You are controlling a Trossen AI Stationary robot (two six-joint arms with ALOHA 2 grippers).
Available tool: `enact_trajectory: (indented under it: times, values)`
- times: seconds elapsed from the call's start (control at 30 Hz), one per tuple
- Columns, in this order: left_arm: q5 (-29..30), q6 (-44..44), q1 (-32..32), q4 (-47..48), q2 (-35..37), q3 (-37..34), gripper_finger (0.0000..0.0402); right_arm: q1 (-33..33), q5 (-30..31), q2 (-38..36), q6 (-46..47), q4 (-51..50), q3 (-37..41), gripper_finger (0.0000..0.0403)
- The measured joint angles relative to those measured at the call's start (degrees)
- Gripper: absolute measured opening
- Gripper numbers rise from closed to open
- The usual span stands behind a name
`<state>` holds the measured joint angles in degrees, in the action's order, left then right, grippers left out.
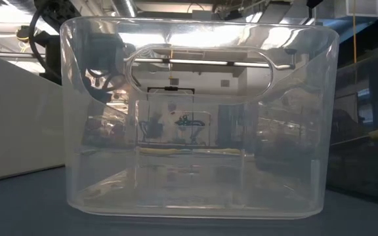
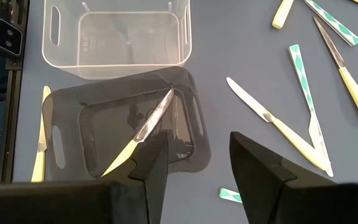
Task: Sort silverware by color (type)
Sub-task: Put the gold table knife into the white bin
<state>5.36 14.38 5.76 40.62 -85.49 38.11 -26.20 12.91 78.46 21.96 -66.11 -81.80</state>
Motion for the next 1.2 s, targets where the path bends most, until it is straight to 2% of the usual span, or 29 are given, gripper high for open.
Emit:
enact_trajectory:
  times: [0.3, 0.7, 1.2]
  values:
    - [-0.3, 0.3, 0.0, 0.0, 0.0, 0.0, 0.0021, 0.0, 0.0, 0.0, 0.0, 0.0, 0.0, 0.0159]
    - [-0.1, -0.9, 0.0, 2.4, -0.7, 3.9, 0.002, 0.0, 0.1, 0.0, 0.0, 0.0, 0.0, 0.0159]
    - [-3.7, -11.7, 0.0, 2.9, -0.1, 10.9, 0.0019, 0.0, 0.1, 0.0, -0.5, -0.5, 0.0, 0.0159]
